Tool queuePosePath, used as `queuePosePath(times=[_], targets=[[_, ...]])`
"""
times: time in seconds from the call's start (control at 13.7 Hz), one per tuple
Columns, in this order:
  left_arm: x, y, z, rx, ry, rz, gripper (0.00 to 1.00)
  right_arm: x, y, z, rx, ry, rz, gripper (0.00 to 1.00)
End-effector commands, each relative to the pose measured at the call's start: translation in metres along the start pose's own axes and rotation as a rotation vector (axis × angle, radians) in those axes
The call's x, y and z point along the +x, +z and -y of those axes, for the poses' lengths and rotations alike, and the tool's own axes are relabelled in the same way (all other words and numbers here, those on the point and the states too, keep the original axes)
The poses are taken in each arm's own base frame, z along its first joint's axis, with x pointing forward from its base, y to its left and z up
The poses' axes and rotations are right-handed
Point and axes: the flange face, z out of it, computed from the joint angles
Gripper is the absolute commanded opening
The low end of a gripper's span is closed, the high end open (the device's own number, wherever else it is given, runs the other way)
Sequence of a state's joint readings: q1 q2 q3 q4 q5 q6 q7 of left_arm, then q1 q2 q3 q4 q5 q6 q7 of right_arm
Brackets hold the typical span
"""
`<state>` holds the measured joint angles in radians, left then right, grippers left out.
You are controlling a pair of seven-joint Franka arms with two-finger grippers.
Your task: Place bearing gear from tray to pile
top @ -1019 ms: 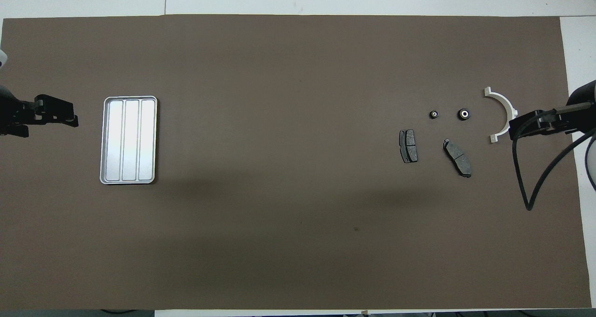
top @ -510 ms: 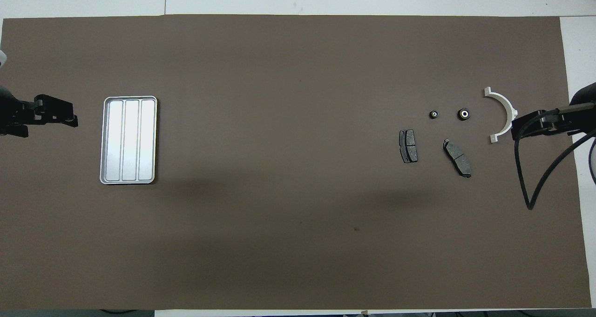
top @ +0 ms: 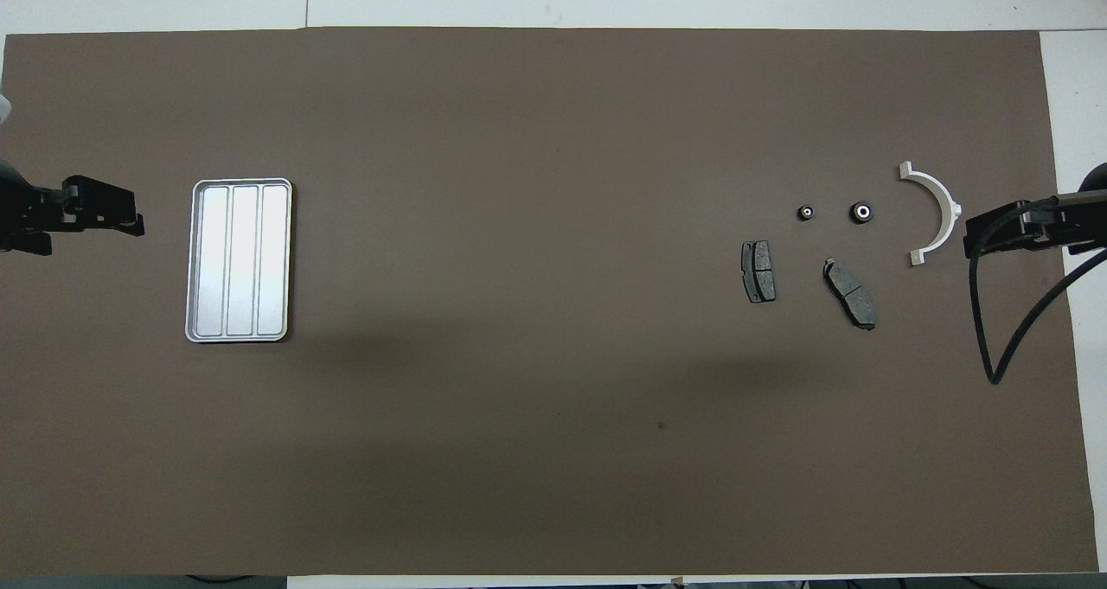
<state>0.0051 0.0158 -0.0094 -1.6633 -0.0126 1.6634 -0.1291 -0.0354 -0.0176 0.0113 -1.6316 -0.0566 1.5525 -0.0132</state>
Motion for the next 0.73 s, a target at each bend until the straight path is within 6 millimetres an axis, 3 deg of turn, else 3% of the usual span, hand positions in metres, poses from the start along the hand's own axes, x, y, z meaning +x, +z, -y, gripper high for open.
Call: queuePosePath(times=[0.0, 0.66], targets=[[-0.0035, -0.0036, -0.0002, 0.012, 0.010, -0.017, 1.00, -0.0077, -0.0022, -0.0047, 0.011, 0.032, -0.010, 1.00], [-0.0035, -0.0036, -0.0002, 0.012, 0.010, -0.017, 1.00, -0.0084, -0.0032, -0.0120, 0.023, 0.046, -0.013, 1.00]])
